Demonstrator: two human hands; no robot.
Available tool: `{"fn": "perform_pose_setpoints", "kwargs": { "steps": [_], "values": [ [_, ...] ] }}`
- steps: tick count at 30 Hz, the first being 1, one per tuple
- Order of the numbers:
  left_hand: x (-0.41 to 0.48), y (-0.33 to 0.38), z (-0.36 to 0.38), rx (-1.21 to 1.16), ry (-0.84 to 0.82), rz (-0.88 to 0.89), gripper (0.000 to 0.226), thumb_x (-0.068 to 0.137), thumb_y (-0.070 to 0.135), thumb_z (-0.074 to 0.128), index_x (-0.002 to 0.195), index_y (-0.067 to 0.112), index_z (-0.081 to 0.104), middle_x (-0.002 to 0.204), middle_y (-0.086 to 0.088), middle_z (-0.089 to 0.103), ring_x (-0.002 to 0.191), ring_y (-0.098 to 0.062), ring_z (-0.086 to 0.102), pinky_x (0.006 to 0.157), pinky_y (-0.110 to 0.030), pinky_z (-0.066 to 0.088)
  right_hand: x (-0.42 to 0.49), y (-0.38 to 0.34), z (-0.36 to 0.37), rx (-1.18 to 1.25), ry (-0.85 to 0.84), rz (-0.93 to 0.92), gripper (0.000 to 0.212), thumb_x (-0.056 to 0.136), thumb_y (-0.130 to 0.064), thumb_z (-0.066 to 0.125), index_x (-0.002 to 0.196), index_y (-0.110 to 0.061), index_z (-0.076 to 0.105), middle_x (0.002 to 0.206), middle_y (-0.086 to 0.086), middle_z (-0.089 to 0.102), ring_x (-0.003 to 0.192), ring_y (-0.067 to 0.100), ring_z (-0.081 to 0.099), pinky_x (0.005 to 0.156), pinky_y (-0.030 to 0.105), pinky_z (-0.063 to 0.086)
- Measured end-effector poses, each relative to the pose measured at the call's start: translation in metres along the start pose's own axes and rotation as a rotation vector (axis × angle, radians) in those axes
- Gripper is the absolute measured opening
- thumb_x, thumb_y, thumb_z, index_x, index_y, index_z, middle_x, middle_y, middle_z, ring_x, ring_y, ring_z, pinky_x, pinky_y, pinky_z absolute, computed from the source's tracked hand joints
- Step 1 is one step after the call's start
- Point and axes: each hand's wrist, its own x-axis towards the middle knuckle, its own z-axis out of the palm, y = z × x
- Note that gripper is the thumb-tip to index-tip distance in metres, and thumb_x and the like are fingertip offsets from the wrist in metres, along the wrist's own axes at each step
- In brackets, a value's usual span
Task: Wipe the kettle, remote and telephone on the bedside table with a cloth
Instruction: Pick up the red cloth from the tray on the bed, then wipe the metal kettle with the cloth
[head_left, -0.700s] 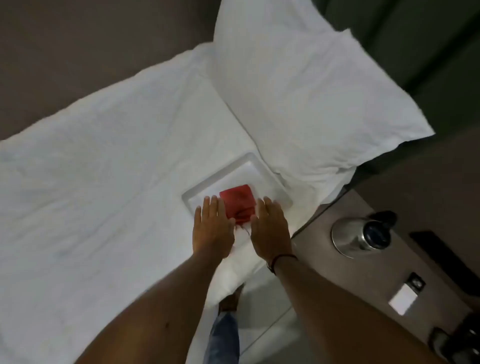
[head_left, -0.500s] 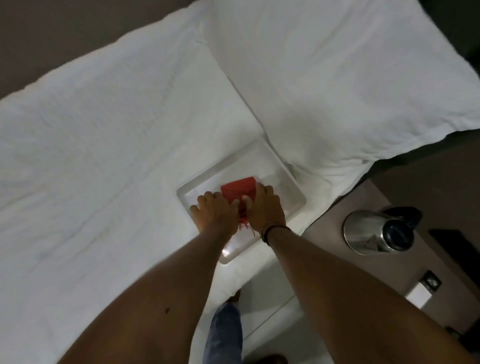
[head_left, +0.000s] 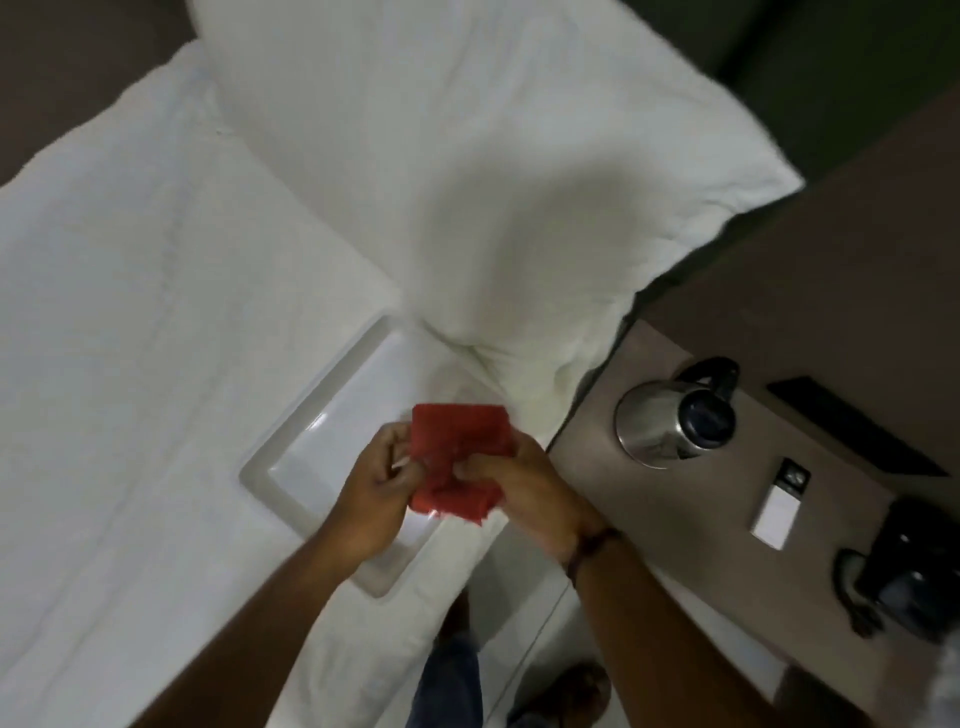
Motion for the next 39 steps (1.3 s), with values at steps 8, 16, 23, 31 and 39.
{"fn": "perform_pose_setpoints", "kwargs": {
  "steps": [8, 16, 23, 31, 39],
  "values": [
    [-0.011, 0.007, 0.154, 0.579, -0.485, 0.319, 0.041, 0.105, 0.015, 0.065, 0.145, 0.023, 0.058, 0.151, 0.005, 0.047, 0.139, -0.014, 0.056, 0.111, -0.024, 0.050, -0.137, 0.049, -0.135, 0.470, 0.197, -0.052, 0.047, 0.089, -0.025, 0.087, 0.133, -0.017, 0.072, 0.133, 0.026, 0.073, 0.121, 0.045, 0.072, 0.096, 0.055, 0.062],
    [0.074, -0.020, 0.339, 1.367, -0.389, 0.768, 0.108, 0.097, 0.056, 0.063, 0.172, 0.021, -0.006, 0.181, -0.006, -0.010, 0.167, -0.028, -0.006, 0.133, -0.050, 0.009, -0.166, 0.086, -0.280, 0.539, 0.840, -0.218, 0.055, 0.082, -0.043, 0.074, 0.133, -0.024, 0.065, 0.125, 0.015, 0.077, 0.111, 0.034, 0.075, 0.097, 0.047, 0.061],
    [0.131, -0.048, 0.400, 1.668, -0.252, 0.788, 0.112, 0.091, 0.051, 0.074, 0.172, 0.005, 0.010, 0.180, -0.021, 0.008, 0.166, -0.043, 0.010, 0.129, -0.066, 0.022, -0.065, 0.068, -0.388, 0.488, 0.734, -0.437, 0.055, 0.105, 0.002, 0.054, 0.155, -0.016, 0.042, 0.155, 0.014, 0.052, 0.136, 0.027, 0.056, 0.103, 0.029, 0.057],
    [0.140, -0.069, 0.405, 1.675, -0.175, 0.817, 0.114, 0.087, 0.021, 0.083, 0.170, 0.003, 0.008, 0.178, -0.025, 0.008, 0.165, -0.047, 0.009, 0.125, -0.070, 0.030, 0.034, 0.048, -0.415, 0.185, 0.398, -0.560, 0.063, 0.098, -0.016, 0.061, 0.157, -0.006, 0.044, 0.165, 0.020, 0.036, 0.153, 0.039, 0.038, 0.124, 0.064, 0.035],
    [0.143, -0.077, 0.401, 1.612, -0.176, 0.843, 0.101, 0.094, 0.012, 0.071, 0.170, 0.003, 0.005, 0.178, -0.026, 0.006, 0.164, -0.048, 0.005, 0.126, -0.070, 0.024, 0.023, 0.134, -0.323, 0.128, 0.646, -0.734, 0.066, 0.105, -0.059, 0.042, 0.165, -0.041, 0.022, 0.179, -0.012, 0.003, 0.165, 0.021, -0.011, 0.127, 0.072, 0.006]
  ]
}}
